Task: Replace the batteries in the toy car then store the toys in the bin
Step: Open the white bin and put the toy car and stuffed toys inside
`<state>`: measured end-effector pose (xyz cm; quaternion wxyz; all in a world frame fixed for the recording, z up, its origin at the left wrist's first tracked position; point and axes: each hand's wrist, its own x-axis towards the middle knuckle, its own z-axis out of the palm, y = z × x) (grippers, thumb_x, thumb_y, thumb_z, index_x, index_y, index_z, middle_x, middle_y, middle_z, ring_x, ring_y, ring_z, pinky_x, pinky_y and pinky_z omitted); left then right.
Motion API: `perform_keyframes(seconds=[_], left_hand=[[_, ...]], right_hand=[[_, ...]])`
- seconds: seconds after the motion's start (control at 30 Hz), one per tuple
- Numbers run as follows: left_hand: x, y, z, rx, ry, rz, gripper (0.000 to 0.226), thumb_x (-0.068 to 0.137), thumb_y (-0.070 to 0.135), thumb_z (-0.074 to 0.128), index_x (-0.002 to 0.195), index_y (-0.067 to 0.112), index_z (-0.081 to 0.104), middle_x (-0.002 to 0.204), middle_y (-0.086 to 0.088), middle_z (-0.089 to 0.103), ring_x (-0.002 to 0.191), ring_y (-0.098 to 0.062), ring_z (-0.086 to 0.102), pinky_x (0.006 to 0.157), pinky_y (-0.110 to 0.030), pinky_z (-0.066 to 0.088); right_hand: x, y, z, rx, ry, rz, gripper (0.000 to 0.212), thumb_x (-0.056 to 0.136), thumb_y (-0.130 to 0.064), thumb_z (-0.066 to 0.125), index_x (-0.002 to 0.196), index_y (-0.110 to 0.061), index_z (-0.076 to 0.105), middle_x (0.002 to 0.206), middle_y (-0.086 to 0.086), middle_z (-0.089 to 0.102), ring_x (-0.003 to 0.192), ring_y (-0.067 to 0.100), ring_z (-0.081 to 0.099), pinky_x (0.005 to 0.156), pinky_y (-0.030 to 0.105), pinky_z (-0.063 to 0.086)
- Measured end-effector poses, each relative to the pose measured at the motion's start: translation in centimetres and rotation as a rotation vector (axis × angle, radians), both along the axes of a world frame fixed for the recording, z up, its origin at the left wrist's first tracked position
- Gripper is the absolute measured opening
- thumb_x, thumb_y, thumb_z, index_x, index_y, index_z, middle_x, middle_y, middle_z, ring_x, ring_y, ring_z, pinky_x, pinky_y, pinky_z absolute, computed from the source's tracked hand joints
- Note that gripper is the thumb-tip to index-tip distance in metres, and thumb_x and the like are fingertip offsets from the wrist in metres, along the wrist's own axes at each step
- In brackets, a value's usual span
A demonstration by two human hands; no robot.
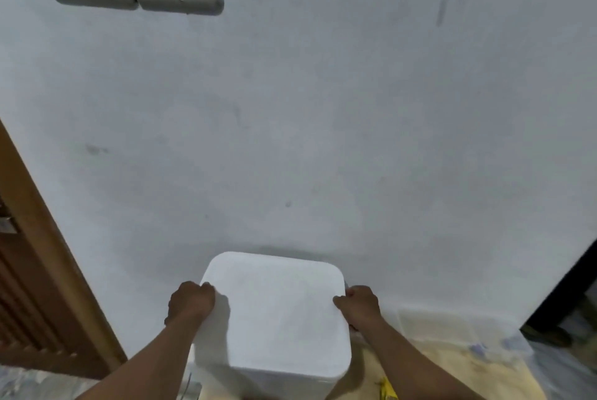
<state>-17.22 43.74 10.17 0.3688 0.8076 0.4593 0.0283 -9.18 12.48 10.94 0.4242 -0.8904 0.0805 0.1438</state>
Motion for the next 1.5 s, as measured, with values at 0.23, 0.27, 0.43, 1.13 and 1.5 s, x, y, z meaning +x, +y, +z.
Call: perform_keyframes(seconds=[0.23, 0.27, 0.43, 1.13, 1.5], left_hand=[[-0.4, -1.6, 4.5, 0.045, -0.046, 0.045, 0.042, 0.088, 0.026, 0.056, 0.12, -0.002, 0.06, 0.121, -0.026, 0.06, 0.108, -0.044, 0.059, 0.092, -0.046, 0.051], [-0.5, -2.4, 5.3, 0.058, -0.038, 0.041, 0.04, 0.087, 0.025, 0.056, 0.117, -0.001, 0.061, 0.119, -0.025, 0.061, 0.106, -0.044, 0.061, 0.091, -0.046, 0.052], [0.1, -10.0, 8.7, 0.117, -0.097, -0.049, 0.031, 0.082, 0.023, 0.06, 0.105, 0.003, 0.067, 0.11, -0.022, 0.066, 0.101, -0.041, 0.064, 0.086, -0.041, 0.051], [-8.6, -48.5, -9.9, -0.348, 0.342, -0.457, 0.049, 0.087, 0.023, 0.063, 0.128, -0.002, 0.057, 0.119, -0.014, 0.065, 0.106, -0.03, 0.065, 0.083, -0.034, 0.06], [-9.4, -48.8, -11.9, -0.288, 0.344, -0.39, 0.05, 0.089, 0.022, 0.061, 0.133, 0.0, 0.052, 0.127, -0.013, 0.061, 0.114, -0.029, 0.061, 0.077, -0.026, 0.051]], right_hand=[[-0.8, -1.2, 3.6, 0.128, -0.046, -0.011, 0.009, 0.081, -0.016, 0.063, 0.073, -0.012, 0.06, 0.074, 0.006, 0.066, 0.062, 0.023, 0.06, 0.051, 0.029, 0.046], [-1.0, -1.8, 4.2, 0.132, -0.061, -0.029, 0.007, 0.081, -0.016, 0.062, 0.078, -0.011, 0.063, 0.076, 0.006, 0.067, 0.064, 0.024, 0.061, 0.049, 0.029, 0.047], [-1.4, -9.3, 6.4, 0.145, -0.21, -0.191, 0.015, 0.084, -0.021, 0.061, 0.093, -0.013, 0.071, 0.092, 0.003, 0.071, 0.089, 0.026, 0.068, 0.081, 0.038, 0.058], [-11.3, -48.6, -13.1, -0.416, 0.181, -0.327, 0.009, 0.084, -0.011, 0.055, 0.086, -0.014, 0.064, 0.106, 0.019, 0.067, 0.091, 0.031, 0.061, 0.076, 0.032, 0.045], [-11.9, -47.4, -15.8, -0.386, 0.242, -0.282, 0.034, 0.084, -0.014, 0.057, 0.115, -0.009, 0.068, 0.123, 0.015, 0.065, 0.113, 0.033, 0.059, 0.091, 0.035, 0.046]])
